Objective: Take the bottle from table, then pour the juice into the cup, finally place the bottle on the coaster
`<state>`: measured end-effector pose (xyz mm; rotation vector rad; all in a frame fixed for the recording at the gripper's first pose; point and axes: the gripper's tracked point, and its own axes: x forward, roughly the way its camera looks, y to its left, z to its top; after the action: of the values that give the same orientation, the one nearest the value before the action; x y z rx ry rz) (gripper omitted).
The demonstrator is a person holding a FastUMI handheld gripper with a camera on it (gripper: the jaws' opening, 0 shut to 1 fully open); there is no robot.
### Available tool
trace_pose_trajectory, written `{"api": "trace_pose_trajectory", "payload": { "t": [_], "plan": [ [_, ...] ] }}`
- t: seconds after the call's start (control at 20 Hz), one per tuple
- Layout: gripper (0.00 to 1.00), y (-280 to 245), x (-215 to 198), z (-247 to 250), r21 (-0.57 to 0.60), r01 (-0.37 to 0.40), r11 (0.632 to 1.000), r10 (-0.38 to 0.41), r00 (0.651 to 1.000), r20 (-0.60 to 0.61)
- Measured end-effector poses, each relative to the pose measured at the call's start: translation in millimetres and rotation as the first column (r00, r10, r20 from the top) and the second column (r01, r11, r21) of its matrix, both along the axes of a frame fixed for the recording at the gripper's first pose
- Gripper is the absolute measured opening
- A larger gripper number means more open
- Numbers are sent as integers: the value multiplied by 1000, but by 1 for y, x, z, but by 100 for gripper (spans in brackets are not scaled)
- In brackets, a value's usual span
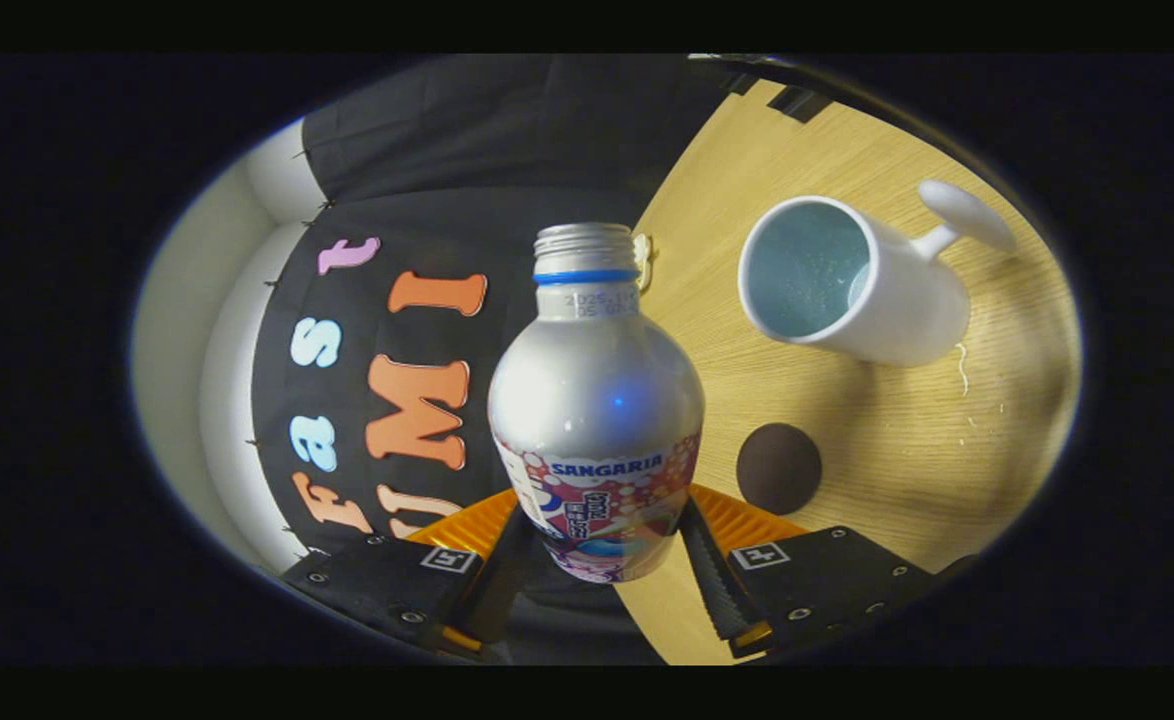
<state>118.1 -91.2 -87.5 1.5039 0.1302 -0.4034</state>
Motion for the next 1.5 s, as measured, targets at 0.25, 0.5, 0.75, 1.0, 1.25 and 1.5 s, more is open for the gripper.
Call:
{"api": "trace_pose_trajectory", "payload": {
  "t": [0.25,0.5,0.75,1.0,1.25,1.5],
  "plan": [
    [77,-2,3,2,62,19,998,-19,1000,-1],
    [77,-7,4,9,145,53,988,-53,999,-6],
    [77,-8,7,13,222,75,972,-75,997,-11],
    [77,-10,11,18,300,102,948,-104,995,-11],
    [77,-10,14,21,362,126,924,-127,992,-21],
    [77,-12,14,22,406,150,901,-148,988,-38]
  ]
}}
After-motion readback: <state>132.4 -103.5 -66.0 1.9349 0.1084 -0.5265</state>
